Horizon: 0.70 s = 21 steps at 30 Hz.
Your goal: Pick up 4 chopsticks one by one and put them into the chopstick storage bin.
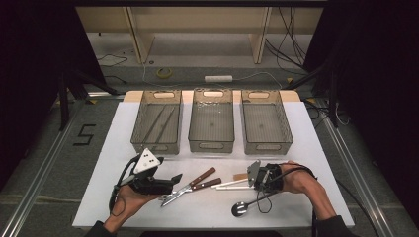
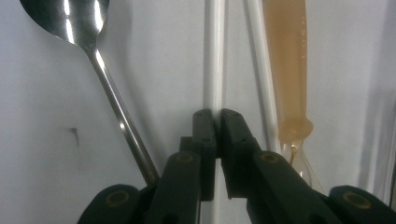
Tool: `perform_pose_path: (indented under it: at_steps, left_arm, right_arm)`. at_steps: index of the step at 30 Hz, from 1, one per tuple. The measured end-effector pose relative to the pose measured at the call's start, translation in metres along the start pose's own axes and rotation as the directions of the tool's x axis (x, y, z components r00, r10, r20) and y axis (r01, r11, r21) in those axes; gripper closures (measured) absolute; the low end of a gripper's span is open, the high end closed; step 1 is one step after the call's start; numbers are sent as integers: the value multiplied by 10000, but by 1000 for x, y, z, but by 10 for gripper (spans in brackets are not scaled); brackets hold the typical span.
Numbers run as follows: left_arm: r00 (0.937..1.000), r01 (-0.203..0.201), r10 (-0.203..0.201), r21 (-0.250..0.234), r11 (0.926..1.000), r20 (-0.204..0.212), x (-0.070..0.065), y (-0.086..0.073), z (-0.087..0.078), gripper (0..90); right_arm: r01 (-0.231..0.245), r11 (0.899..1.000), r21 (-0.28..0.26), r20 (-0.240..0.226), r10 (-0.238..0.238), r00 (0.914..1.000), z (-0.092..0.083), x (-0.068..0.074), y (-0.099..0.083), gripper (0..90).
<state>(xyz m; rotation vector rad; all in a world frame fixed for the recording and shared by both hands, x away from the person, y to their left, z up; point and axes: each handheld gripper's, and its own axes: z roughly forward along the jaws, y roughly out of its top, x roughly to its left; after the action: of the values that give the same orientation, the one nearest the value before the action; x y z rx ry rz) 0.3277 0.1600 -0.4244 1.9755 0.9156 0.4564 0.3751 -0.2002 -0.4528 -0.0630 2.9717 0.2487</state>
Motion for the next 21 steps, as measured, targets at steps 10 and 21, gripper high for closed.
perform_pose_path:
  at_steps: [10, 21]
  left_arm:
    - [9993, -301, 298, 140, 9994, 225, -8, 2, 5, 156]
    - [9959, -548, 526, 276, 9981, 739, -21, 6, 14, 157]
  right_arm:
    - [-38, 9988, -496, 39, 40, 10000, -10, 1, -1, 859]
    - [-21, 9958, -920, 127, 33, 9999, -21, 3, 0, 859]
